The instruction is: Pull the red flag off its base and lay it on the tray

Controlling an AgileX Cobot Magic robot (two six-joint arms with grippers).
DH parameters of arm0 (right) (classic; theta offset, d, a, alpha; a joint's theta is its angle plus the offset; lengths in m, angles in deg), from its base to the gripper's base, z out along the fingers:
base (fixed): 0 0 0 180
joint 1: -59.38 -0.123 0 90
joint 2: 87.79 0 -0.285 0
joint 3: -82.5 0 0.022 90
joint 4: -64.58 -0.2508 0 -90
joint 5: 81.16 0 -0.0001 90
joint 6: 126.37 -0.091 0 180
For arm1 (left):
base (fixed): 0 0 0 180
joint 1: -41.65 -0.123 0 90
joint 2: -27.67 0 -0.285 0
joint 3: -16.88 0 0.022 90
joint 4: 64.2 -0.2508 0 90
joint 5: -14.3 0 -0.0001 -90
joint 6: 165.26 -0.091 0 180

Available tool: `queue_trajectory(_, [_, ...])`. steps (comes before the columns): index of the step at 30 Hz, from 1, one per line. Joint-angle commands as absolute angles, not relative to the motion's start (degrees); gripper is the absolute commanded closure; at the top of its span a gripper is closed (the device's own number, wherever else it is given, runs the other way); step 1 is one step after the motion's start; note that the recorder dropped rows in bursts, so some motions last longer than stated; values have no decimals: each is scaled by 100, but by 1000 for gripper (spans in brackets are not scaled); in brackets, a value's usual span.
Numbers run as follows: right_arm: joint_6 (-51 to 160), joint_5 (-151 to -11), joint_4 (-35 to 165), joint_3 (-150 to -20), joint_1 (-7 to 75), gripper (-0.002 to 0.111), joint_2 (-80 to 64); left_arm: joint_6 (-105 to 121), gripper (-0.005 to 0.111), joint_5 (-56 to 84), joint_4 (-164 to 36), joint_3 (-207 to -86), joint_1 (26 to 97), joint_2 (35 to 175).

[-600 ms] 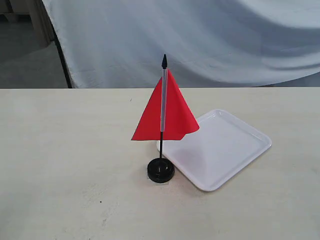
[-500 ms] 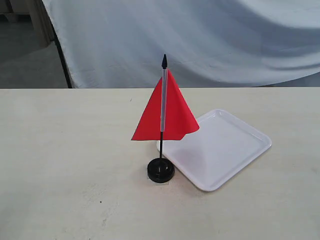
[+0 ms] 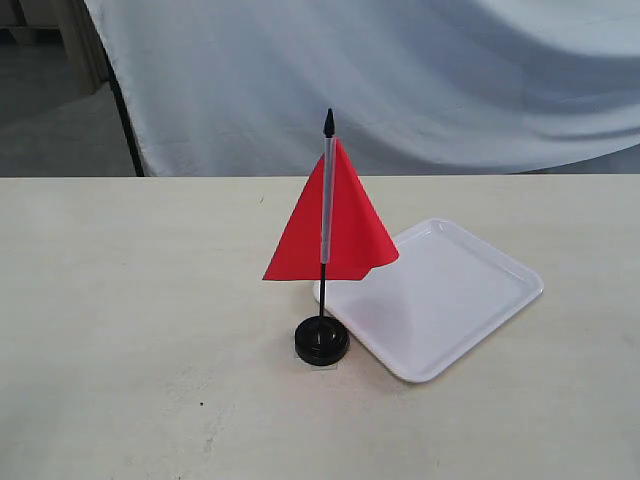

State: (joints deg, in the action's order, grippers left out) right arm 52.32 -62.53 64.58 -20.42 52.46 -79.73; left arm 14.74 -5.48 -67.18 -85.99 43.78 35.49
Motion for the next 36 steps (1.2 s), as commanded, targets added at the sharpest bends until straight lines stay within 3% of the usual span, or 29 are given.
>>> queue_trajectory(1, [5333,-6384,6559,-2029,5243,109,-8000,1474,107,-538,-6696,-8590,4364,3546])
queue_trajectory(12, [5363,-8787,6611,-2029,5243,109,-8000,1474,107,-538,-6696,-8590,4364,3546])
queue_trajectory(18, [5363,-9342,6611,-2029,5243,109,-8000,1474,107,-538,-6696,-8590,4364,3546])
queue_trajectory(21, [4632,-9791,6611,-2029,5243,109,-8000,1474,107,-538,-6696,-8590,4364,3546])
queue_trajectory(25, [1946,-9466,6611,-2029,5243,109,-8000,1474,107,-538,-6696,-8590,4364,3546])
queue_trajectory(29, [1914,-9470,6805,-2029,5243,109,-8000,1474,107,-538,-6696,-8590,4364,3546])
queue_trajectory(36, [1899,-11118,7193,-2029,5243,109,-7911,1474,107,-538,-6696,-8590,4364,3546])
